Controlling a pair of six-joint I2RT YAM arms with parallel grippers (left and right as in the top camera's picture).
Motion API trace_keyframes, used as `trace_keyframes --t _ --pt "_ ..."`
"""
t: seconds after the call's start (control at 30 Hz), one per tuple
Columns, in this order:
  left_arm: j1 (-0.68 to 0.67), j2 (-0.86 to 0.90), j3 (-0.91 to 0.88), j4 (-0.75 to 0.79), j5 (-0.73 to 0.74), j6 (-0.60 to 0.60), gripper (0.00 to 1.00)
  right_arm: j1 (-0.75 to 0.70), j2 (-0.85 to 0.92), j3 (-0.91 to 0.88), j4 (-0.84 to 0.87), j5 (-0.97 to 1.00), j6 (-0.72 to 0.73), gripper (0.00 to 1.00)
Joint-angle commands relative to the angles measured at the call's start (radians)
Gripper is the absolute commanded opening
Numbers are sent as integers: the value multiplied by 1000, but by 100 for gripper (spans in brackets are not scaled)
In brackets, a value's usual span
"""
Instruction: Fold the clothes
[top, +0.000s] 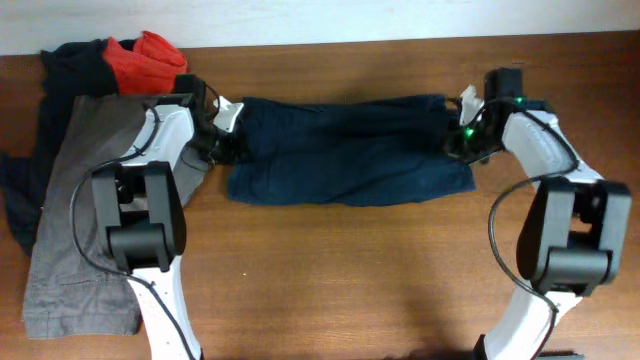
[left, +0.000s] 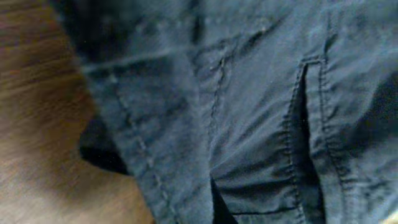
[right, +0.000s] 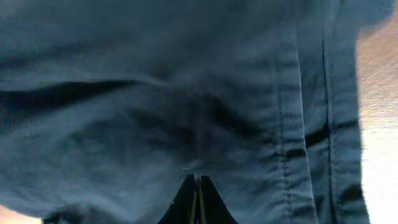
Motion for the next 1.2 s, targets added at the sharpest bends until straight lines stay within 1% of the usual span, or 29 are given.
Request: trace_keyframes --t 0.0,0.13,0.27,0.37,0.5,0.67,0.8,0.87,1.03,1.17 --pt "8 -119 -5 -16 -3 -10 1 3 64 -31 28 -30 34 4" --pt "6 -200 -5 -71 -3 -10 0 3 125 -32 52 -27 66 4" --pt "-20 -278 -5 -84 -3 -23 0 3 144 -32 59 -27 68 4" --pt "-77 -306 -5 -68 -5 -39 1 4 146 -32 59 -28 78 4" --pt "-177 -301 -5 -15 -17 -70 1 5 146 -32 58 -28 79 4" --pt "-333 -301 -5 148 -75 -163 1 5 146 -32 55 -28 79 4" --pt "-428 -295 -5 250 -99 -172 0 5 146 -32 55 -28 79 4" --pt "-487 -283 -5 332 -106 -172 1 5 146 -32 55 -28 79 4" --pt "-568 -240 -5 470 -105 -181 1 5 146 -32 55 -28 78 4" --pt "-603 -202 -5 534 -101 -192 1 5 146 -32 59 -28 78 4"
